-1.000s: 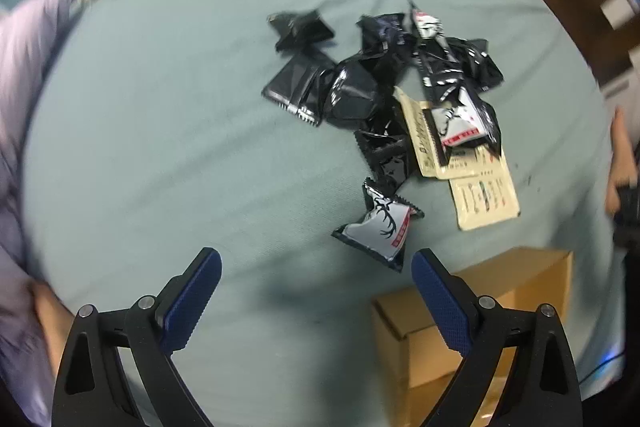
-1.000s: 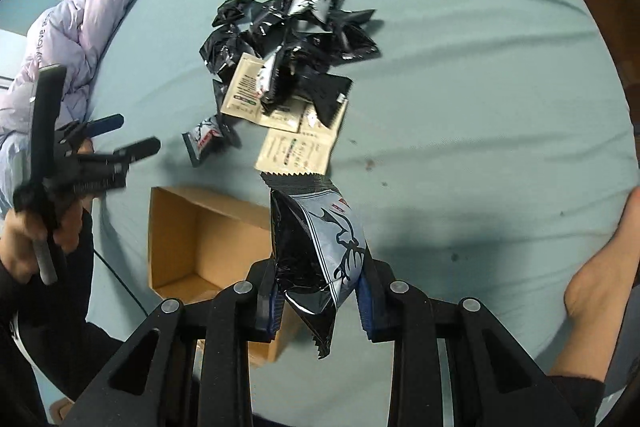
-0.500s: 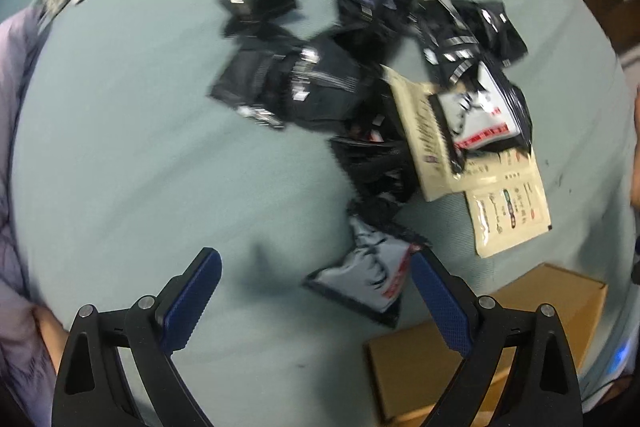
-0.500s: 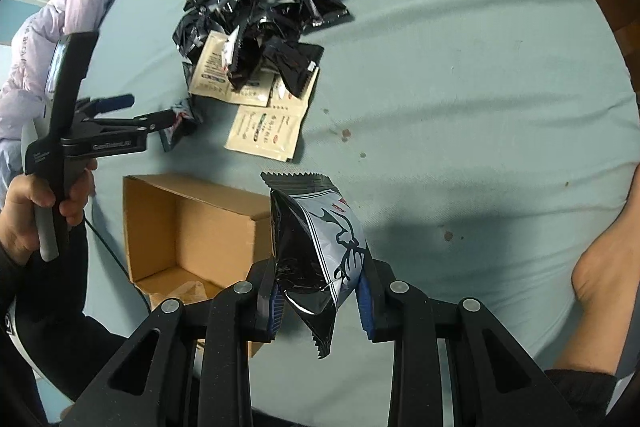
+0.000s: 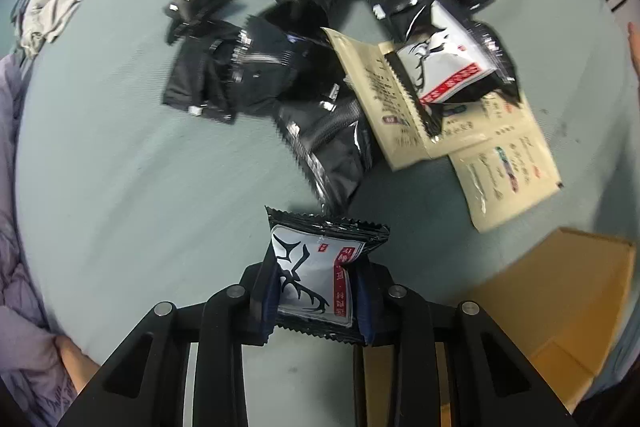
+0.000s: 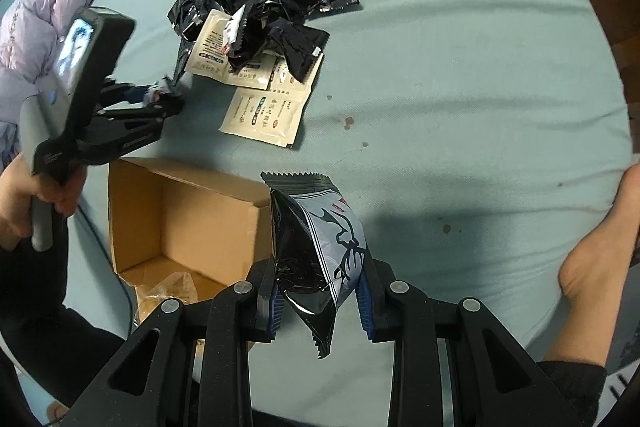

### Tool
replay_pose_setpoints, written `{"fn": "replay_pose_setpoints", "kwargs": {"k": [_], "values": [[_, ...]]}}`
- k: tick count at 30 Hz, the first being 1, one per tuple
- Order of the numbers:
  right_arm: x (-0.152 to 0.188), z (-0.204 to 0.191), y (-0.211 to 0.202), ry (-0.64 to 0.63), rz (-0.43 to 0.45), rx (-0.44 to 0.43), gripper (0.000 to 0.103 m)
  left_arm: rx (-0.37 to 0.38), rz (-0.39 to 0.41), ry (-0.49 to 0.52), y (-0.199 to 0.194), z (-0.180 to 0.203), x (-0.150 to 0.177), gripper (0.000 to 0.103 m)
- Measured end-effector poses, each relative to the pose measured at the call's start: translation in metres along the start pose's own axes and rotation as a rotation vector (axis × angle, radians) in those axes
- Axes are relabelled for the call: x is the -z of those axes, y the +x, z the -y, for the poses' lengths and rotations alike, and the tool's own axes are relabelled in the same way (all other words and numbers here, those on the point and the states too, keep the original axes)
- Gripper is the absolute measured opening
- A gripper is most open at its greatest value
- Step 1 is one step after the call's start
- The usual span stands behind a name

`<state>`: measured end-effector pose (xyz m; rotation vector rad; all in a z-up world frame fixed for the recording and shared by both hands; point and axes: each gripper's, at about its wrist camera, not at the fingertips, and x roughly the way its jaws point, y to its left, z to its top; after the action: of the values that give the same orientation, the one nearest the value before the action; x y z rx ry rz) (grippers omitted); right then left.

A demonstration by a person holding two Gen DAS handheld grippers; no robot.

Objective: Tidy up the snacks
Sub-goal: 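Grasp a white deer-print packet with the left gripper while the right gripper holds its packet, then carry the packet into the box and open the left gripper while the right holds its packet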

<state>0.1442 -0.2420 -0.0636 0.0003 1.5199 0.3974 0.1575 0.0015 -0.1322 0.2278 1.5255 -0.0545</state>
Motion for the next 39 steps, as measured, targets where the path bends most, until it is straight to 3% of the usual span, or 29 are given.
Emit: {"fn": "replay_pose_setpoints", "kwargs": {"k": [5,10,15,19,28,32,35,39], "values": [[0.003,-0.021,-0.021,-0.012,0.052,-0.013,0.028,-0.001,0.095,-0.016,-0.040,-0.005,0.019,0.030],[0.005,-0.048,-0.031,-0.051,0.080,-0.019,0.028,-0.014,0.211,-0.056,-0.088,-0.024,0.059,0.030],[0.006,-0.071,-0.044,-0.092,0.108,-0.050,0.028,0.001,0.276,-0.107,-0.125,-0.058,0.093,0.030],[0.009,-0.081,-0.053,-0.119,0.126,-0.068,0.028,0.047,0.294,-0.150,-0.132,-0.064,0.107,0.030],[0.008,-0.089,-0.067,-0.120,0.166,-0.073,0.028,0.093,0.349,-0.109,-0.165,-0.014,0.129,0.030],[0.009,-0.086,-0.069,-0.109,0.168,-0.068,0.028,0.099,0.323,-0.050,-0.152,0.016,0.124,0.030],[0.007,-0.084,-0.066,-0.103,0.159,-0.052,0.028,0.036,0.304,0.031,-0.135,0.035,0.119,0.030],[0.004,-0.083,-0.067,-0.101,0.154,-0.039,0.028,0.018,0.265,0.050,-0.114,0.041,0.112,0.030]]}}
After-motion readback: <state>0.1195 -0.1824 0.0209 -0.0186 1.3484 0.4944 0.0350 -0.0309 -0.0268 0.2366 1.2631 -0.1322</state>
